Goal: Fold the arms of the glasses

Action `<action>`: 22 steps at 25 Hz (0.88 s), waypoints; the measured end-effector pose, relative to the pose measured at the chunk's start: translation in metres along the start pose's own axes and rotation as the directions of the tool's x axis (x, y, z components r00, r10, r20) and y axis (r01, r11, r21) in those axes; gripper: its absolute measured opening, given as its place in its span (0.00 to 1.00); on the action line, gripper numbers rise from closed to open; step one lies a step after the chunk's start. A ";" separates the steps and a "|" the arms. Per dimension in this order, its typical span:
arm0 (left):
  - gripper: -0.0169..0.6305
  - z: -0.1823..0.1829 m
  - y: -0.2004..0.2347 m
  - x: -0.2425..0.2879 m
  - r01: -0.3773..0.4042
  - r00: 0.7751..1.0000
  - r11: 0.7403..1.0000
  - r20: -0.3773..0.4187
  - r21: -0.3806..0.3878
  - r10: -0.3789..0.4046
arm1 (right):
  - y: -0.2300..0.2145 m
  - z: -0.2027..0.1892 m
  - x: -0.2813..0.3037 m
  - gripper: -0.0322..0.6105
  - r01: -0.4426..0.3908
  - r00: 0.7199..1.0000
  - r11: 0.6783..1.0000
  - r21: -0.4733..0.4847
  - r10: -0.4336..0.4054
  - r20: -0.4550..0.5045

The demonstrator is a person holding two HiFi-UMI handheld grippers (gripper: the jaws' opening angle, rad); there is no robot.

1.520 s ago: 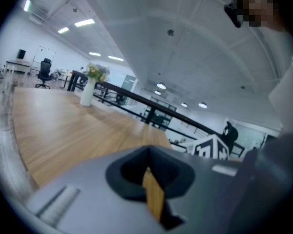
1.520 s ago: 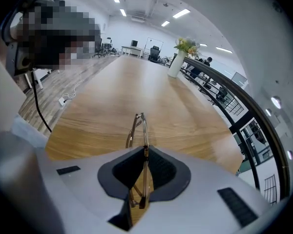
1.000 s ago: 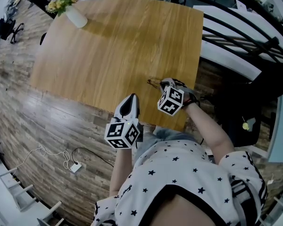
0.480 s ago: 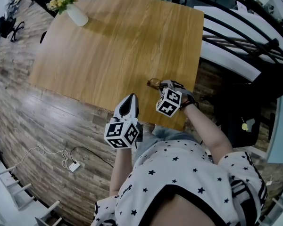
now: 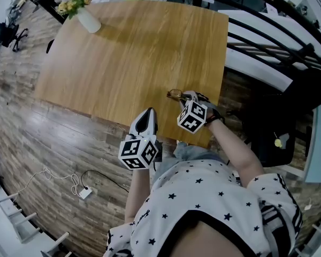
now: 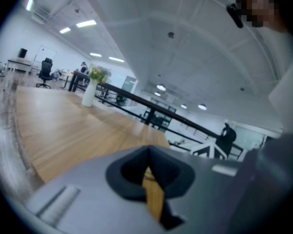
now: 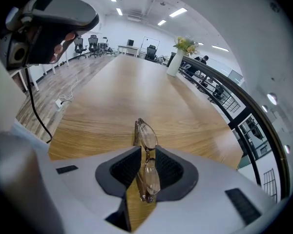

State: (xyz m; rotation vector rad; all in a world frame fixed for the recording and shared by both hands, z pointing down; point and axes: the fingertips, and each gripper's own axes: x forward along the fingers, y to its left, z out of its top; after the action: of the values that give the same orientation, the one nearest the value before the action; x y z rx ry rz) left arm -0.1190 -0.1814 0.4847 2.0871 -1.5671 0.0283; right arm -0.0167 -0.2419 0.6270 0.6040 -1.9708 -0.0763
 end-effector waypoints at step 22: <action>0.04 -0.021 -0.017 -0.087 0.107 0.993 0.992 -0.049 0.070 -0.104 | 0.056 0.057 -0.150 0.11 -0.030 0.920 0.847 0.530 -0.183 0.345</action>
State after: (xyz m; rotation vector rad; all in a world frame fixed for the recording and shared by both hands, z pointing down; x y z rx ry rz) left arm -0.1266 -0.0918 0.4683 2.2071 -1.4464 0.0957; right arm -0.0346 -0.1383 0.4934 1.0978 -2.3652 0.3379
